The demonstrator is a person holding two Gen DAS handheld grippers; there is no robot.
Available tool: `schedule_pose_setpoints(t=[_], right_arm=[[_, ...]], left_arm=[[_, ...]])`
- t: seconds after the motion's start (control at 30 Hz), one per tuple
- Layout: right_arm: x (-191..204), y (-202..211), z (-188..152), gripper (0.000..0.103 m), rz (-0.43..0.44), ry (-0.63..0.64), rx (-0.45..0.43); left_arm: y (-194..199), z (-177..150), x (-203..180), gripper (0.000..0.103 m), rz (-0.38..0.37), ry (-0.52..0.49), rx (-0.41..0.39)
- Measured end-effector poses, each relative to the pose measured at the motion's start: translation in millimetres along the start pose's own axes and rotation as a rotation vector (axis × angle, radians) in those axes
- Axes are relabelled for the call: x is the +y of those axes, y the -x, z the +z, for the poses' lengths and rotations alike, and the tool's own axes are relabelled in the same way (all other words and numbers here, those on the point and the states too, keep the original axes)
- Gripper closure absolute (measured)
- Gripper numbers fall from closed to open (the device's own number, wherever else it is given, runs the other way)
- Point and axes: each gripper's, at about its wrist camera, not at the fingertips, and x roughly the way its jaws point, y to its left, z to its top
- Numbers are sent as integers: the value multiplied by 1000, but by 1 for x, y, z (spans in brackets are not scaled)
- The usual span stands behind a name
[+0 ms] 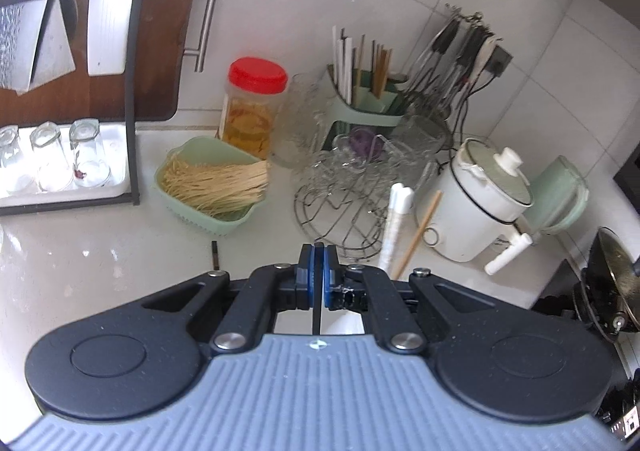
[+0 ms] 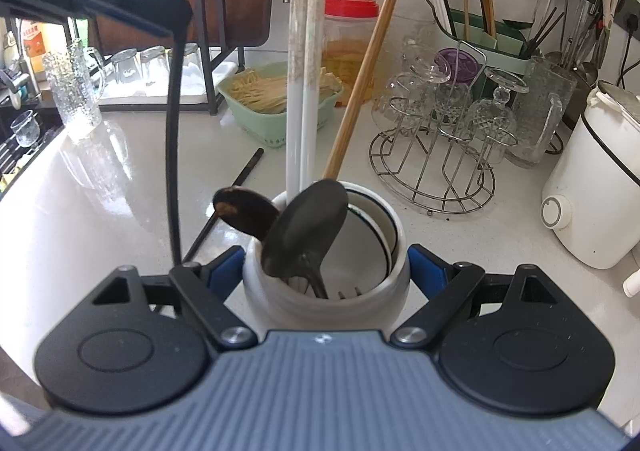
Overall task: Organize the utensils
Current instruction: 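Lift the black chopstick with the left gripper over the jar, then lower the black chopstick into the jar and open the left gripper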
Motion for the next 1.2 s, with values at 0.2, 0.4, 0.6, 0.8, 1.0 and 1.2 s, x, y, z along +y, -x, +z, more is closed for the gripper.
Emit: schedule_pose_setpoints(t=[0.2,0.4,0.6,0.8,1.0,1.2], right_arm=[[1,1,-1,13,-3,-3,-9],[2,1,-2,13,-8,-8,-16],[2,1,-3,13,-11,-11,-22],[2,2,-4,13,-12,-11,-27],[3,2,-4,13,-13,-10,-28],[2,1,-3,13,-11,-13,-31]], left_arm=[[16,1,-7,98,-15,-24,-21],[23,6,-11,98,-23,-42,-28],[42,24,-16,98,-24,-89,-56],[65,49,-28,98,-36,-153,-98],[83,69,-44,98,-54,-198,-142],[96,88,-61,98,-70,-245,-170]])
